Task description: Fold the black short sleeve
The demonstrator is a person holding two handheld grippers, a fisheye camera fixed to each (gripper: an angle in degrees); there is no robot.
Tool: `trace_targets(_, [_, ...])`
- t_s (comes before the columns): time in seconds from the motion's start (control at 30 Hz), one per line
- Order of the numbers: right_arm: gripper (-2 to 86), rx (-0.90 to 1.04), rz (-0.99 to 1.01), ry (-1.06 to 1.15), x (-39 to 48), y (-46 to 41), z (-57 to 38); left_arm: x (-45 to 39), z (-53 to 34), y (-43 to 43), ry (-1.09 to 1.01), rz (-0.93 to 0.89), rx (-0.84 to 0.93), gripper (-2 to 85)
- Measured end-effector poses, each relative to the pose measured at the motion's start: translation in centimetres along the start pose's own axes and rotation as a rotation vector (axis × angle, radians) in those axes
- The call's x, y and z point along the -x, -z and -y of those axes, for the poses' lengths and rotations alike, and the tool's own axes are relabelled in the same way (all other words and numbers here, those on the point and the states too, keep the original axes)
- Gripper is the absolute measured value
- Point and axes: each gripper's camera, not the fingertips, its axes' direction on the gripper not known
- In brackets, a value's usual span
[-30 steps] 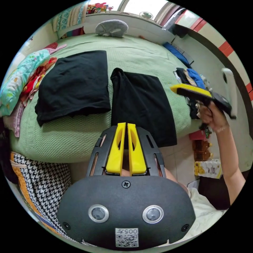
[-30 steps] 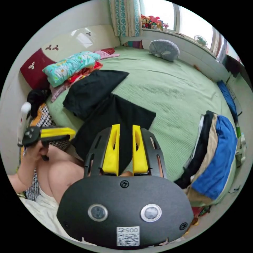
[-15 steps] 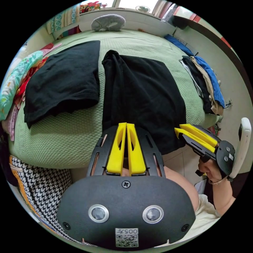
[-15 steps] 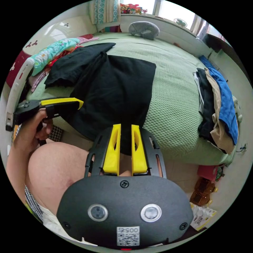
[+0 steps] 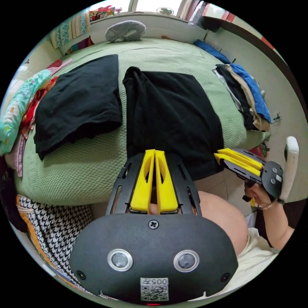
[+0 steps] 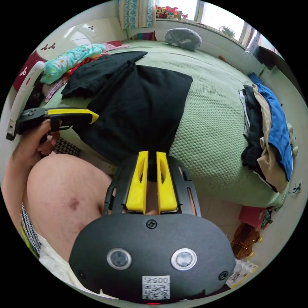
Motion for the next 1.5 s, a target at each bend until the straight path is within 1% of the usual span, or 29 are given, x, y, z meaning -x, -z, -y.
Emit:
trace_targets(0.07, [3.8,-0.034,0.02,0.007,-0.9,1.1,0.0,0.1,-0.1,1.9,-0.001,-0.029,-0.055,0.0])
trace_targets(0.13, [6.9,-0.127,0.025,0.009,-2.4,3.3,0.7,0.3,0.8,4.4,-0.001,0.013,-0.162,0.4])
trace_targets(0.23, [8.7,-0.205,0.01,-0.018,-4.6,4.8,3.5,1.0,4.3,5.1,-0.007,0.07,-0.208,1.9])
trace_targets(0.4, [9.2,-0.221,-0.067,-0.058,-7.5,3.1,9.9,2.7,10.9,0.8,0.032,0.016,-0.185,7.9])
trace_targets(0.63, [7.7,-0.155,-0.091,-0.029,-8.8,-1.8,17.0,3.3,15.2,-4.9,0.038,0.035,-0.108,8.3])
trace_targets(0.77, [4.4,-0.057,-0.104,-0.019,-9.0,-5.4,19.0,4.0,15.5,-7.3,0.036,0.072,-0.049,5.8])
trace_targets(0.8, [4.0,-0.05,-0.11,-0.006,-9.0,-5.9,19.2,4.3,15.5,-7.4,0.051,0.096,-0.048,3.7])
trace_targets(0.9, [0.9,-0.084,-0.122,0.02,-9.4,-4.9,19.2,4.9,14.9,-7.2,0.03,0.083,-0.086,1.2])
trace_targets(1.0, [-1.2,-0.122,-0.075,-0.009,-11.2,-3.8,19.4,6.1,14.8,-6.7,0.028,0.065,-0.138,0.3])
trace_targets(1.07, [-1.5,-0.114,-0.043,-0.052,-12.6,-3.7,19.8,7.3,14.6,-7.1,0.048,0.049,-0.156,0.1])
trace_targets(1.2, [-1.6,-0.091,0.013,-0.129,-14.6,-5.3,20.1,10.8,14.2,-9.2,0.129,-0.085,-0.123,-0.2])
trace_targets(1.23, [-1.6,-0.076,0.025,-0.126,-14.7,-6.1,20.0,11.6,14.0,-9.5,0.15,-0.137,-0.122,-0.2])
trace_targets(1.3, [-1.5,-0.087,0.017,-0.106,-14.6,-6.2,19.9,12.4,13.6,-9.6,0.161,-0.18,-0.124,-0.3])
trace_targets(1.37, [-1.1,-0.077,0.033,-0.091,-14.6,-5.8,19.9,13.3,12.9,-9.2,0.202,-0.166,-0.137,-0.5])
trace_targets(1.43, [0.8,-0.104,0.061,-0.089,-14.8,-4.1,19.2,14.1,11.7,-7.6,0.202,-0.219,-0.211,-0.6])
trace_targets(1.5, [2.4,-0.15,0.074,-0.098,-14.8,-2.5,18.1,14.1,10.5,-6.3,0.197,-0.207,-0.26,-0.6])
